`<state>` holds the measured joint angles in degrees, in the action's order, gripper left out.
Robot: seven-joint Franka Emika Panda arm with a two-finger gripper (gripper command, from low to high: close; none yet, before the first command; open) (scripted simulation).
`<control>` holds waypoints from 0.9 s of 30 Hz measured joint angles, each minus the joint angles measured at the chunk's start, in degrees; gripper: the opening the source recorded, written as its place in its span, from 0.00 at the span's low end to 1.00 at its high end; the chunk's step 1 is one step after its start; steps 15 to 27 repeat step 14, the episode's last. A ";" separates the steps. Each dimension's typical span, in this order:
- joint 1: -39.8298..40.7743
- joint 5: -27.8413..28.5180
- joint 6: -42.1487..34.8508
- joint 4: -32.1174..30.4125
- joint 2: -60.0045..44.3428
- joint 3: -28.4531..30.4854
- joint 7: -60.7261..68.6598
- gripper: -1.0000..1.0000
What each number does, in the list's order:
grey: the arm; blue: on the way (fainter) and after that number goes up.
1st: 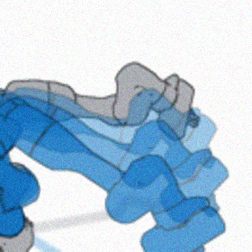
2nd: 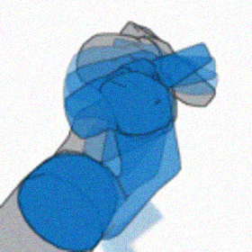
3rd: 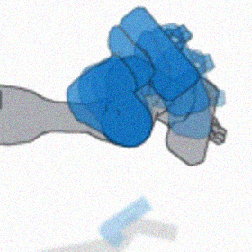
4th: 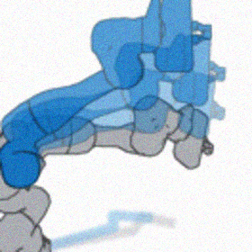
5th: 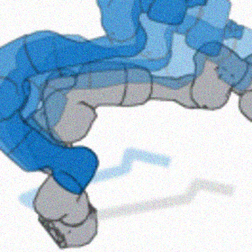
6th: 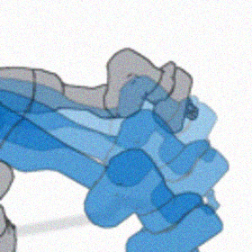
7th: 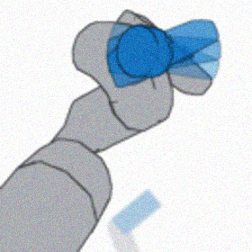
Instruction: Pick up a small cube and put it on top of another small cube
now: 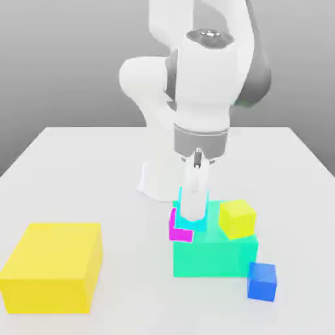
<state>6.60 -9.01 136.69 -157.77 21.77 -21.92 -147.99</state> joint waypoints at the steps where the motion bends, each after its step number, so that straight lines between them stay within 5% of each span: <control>1: -1.77 -1.62 -1.78 -0.04 1.88 -0.39 -0.38 0.00; 5: -7.66 -5.96 -5.77 -1.89 8.09 -1.48 -0.90 0.00; 10: -7.79 -6.55 4.08 -5.30 1.62 -3.74 -1.40 0.00; 11: -7.74 -6.58 5.81 -5.79 0.40 -4.06 -1.52 1.00; 27: -7.74 -6.58 5.81 -5.79 0.40 -4.06 -1.52 1.00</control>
